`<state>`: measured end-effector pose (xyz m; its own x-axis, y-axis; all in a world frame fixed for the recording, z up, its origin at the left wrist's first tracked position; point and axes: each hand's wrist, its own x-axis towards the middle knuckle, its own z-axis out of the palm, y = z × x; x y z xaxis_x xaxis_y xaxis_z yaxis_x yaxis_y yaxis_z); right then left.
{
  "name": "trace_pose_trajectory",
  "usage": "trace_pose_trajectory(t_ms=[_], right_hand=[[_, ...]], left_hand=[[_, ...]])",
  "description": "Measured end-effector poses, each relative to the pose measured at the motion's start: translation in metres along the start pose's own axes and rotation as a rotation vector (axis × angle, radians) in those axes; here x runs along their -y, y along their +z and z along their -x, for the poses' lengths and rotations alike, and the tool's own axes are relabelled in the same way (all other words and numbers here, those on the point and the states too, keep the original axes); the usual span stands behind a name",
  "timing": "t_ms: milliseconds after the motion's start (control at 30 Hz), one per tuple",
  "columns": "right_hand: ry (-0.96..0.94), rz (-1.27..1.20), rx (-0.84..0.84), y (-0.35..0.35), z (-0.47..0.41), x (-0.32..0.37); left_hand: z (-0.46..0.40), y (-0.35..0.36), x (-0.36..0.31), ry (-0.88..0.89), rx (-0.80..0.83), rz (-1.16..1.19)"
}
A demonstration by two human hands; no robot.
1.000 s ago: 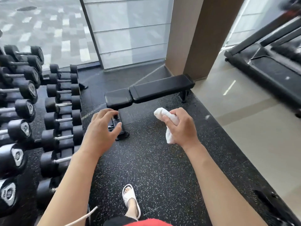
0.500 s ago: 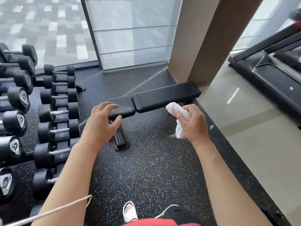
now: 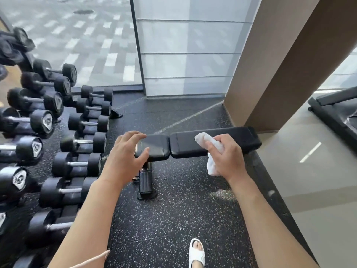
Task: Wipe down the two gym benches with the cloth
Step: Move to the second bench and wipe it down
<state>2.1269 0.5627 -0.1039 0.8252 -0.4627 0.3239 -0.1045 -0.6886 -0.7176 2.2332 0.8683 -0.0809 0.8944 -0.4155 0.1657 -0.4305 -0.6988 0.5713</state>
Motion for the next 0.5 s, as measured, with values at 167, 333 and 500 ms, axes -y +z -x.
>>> trace_pose_trajectory(t_ms=[167, 333, 500], right_hand=[[-0.094, -0.066, 0.067, 0.004, -0.071, -0.012], [-0.157, -0.148, 0.177, 0.028, -0.111, -0.01], [-0.188, -0.175, 0.247, 0.063, -0.138, -0.012]], left_hand=[[-0.033, 0.006, -0.025, -0.06, -0.063, -0.055], [-0.044, 0.007, -0.023, -0.151, -0.114, -0.095], [-0.067, 0.006, 0.0, -0.185, -0.147, -0.101]])
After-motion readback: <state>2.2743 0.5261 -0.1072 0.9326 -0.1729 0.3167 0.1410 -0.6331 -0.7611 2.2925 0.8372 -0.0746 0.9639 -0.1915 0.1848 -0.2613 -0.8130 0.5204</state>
